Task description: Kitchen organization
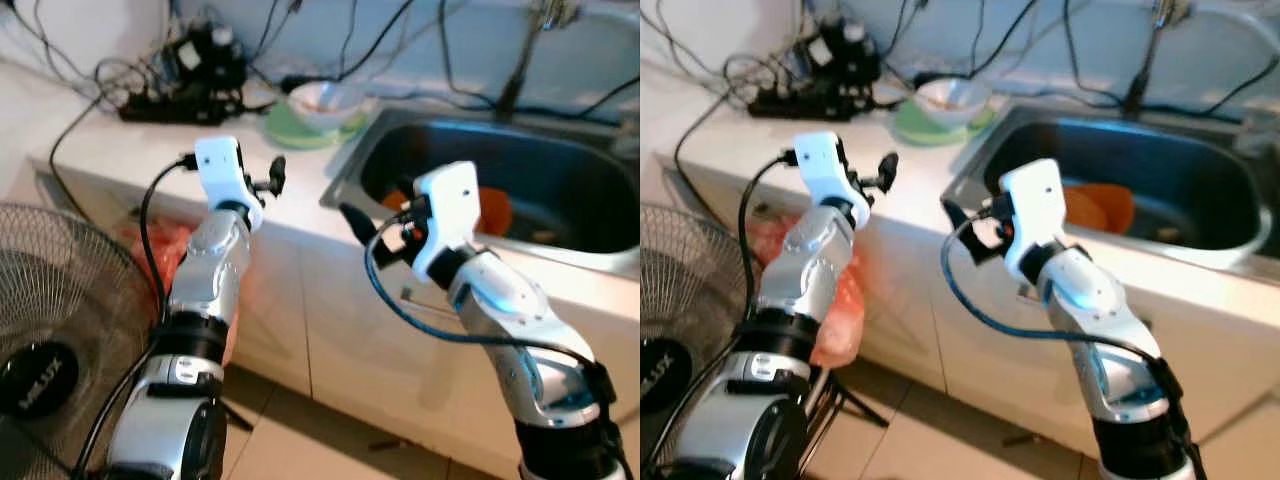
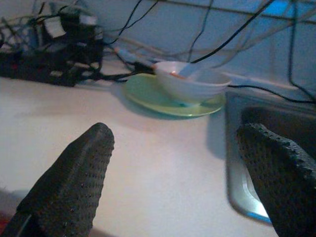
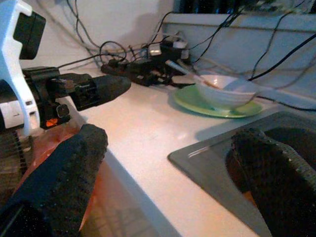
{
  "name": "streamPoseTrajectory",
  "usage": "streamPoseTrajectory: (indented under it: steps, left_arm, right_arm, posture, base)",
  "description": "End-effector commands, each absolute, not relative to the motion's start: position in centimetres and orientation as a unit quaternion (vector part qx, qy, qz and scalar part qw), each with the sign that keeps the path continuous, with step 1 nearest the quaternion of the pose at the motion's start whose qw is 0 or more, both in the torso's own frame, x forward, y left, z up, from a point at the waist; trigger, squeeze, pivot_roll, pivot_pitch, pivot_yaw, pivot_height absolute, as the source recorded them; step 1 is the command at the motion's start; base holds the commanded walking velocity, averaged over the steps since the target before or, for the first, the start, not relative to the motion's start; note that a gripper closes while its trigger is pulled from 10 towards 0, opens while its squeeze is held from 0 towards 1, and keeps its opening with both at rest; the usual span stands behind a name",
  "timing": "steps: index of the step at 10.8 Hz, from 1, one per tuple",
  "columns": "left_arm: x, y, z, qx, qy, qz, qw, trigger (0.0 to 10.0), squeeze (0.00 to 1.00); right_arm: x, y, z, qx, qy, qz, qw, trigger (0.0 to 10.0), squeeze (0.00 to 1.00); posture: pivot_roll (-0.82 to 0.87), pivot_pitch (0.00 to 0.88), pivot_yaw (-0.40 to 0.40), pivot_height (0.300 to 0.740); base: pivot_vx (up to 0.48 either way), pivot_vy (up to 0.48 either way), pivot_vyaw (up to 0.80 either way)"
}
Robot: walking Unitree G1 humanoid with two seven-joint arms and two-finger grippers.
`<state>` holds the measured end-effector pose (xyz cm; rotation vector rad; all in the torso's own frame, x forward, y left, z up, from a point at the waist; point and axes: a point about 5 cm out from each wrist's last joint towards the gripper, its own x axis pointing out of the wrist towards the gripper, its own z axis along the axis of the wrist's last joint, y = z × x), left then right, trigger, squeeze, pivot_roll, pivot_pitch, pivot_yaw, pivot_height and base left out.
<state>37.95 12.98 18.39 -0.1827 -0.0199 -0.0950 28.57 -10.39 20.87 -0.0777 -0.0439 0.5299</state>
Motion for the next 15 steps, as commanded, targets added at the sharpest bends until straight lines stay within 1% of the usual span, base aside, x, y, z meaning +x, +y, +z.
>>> streamPoseTrajectory:
  steps: [1,5,10,11,15]
  left_arm:
    - [38.1,12.2,20.0,-0.09,-0.034,-0.068,0.993,10.0,0.0]
    - [38.0,12.1,19.8,-0.09,-0.029,-0.075,0.993,10.0,0.0]
    - [37.8,12.0,19.7,-0.086,-0.027,-0.078,0.993,10.0,0.0]
    - [37.8,11.9,19.6,-0.099,-0.022,-0.078,0.992,10.0,0.0]
    - [37.4,11.2,19.4,-0.104,-0.02,-0.097,0.99,10.0,0.0]
  right_arm:
    - [28.7,-10.6,21.4,-0.04,-0.034,0.258,0.965,10.0,0.0]
    - [28.7,-10.5,21.5,-0.039,-0.036,0.256,0.965,10.0,0.0]
    - [28.7,-10.5,21.4,-0.039,-0.035,0.257,0.965,10.0,0.0]
    - [28.7,-10.5,21.4,-0.04,-0.035,0.257,0.965,10.0,0.0]
    - [28.7,-10.6,21.4,-0.04,-0.034,0.257,0.965,10.0,0.0]
  posture:
    - [-0.12,0.0,0.088,0.74]
    - [-0.12,0.0,0.09,0.74]
    - [-0.12,0.0,0.092,0.74]
    - [-0.12,0.0,0.092,0.74]
    - [-0.12,0.0,0.087,0.74]
  base:
    - [0.386,0.0,0.0]
    - [0.426,0.0,0.0]
    - [0.383,0.287,0.0]
    - [0.281,0.296,0.0]
    - [0.0,0.0,0.0]
